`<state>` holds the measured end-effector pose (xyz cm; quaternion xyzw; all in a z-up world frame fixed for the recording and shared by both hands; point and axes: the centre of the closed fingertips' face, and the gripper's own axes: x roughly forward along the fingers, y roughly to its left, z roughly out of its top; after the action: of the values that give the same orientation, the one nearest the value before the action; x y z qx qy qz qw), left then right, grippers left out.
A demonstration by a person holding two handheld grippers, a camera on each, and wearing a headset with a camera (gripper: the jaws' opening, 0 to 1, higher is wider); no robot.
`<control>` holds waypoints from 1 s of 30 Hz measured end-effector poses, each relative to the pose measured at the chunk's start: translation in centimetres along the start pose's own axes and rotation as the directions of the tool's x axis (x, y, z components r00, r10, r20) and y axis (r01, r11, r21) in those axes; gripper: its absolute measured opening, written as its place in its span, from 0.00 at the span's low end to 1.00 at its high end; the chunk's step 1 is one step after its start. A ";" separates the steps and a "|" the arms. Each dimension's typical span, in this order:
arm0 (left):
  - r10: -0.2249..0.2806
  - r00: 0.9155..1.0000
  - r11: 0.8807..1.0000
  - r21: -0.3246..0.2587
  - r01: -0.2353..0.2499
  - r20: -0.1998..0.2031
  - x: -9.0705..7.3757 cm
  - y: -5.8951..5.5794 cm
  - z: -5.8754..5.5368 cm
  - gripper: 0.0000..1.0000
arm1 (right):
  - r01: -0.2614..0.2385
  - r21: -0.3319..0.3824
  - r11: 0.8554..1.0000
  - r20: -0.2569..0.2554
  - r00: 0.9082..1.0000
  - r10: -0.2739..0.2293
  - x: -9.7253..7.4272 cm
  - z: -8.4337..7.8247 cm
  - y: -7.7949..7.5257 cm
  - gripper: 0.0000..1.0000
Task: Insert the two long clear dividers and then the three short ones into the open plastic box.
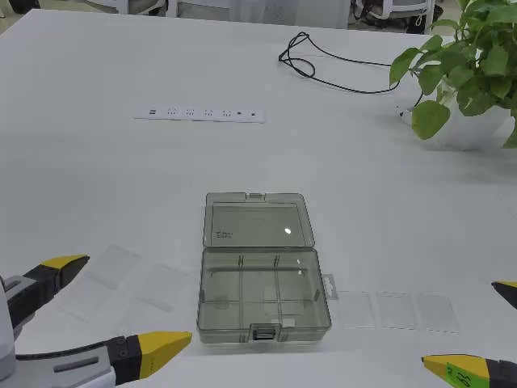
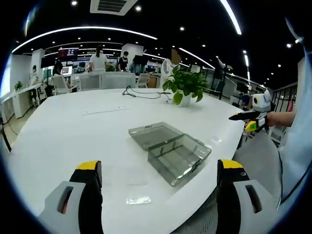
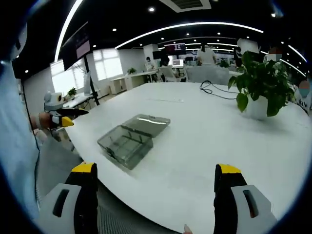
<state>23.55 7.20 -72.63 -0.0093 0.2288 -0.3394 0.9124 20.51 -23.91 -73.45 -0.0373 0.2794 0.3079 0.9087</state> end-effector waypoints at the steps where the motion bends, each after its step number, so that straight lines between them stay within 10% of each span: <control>1: 0.000 1.000 1.000 0.003 0.000 -0.001 0.0 0.0 0.0 1.00 | -0.002 -0.008 1.000 -0.003 1.000 0.002 0.0 0.0 0.1 1.00; 30: 0.013 1.000 1.000 -0.003 -0.013 -0.009 -0.7 0.3 -0.9 1.00 | -0.026 -0.041 0.999 -0.029 0.999 0.025 0.3 -0.1 0.6 1.00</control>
<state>22.91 8.01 -73.16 -0.0075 0.2333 -0.3333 0.9135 20.31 -23.24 -73.63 -0.0570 0.2862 0.3248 0.8996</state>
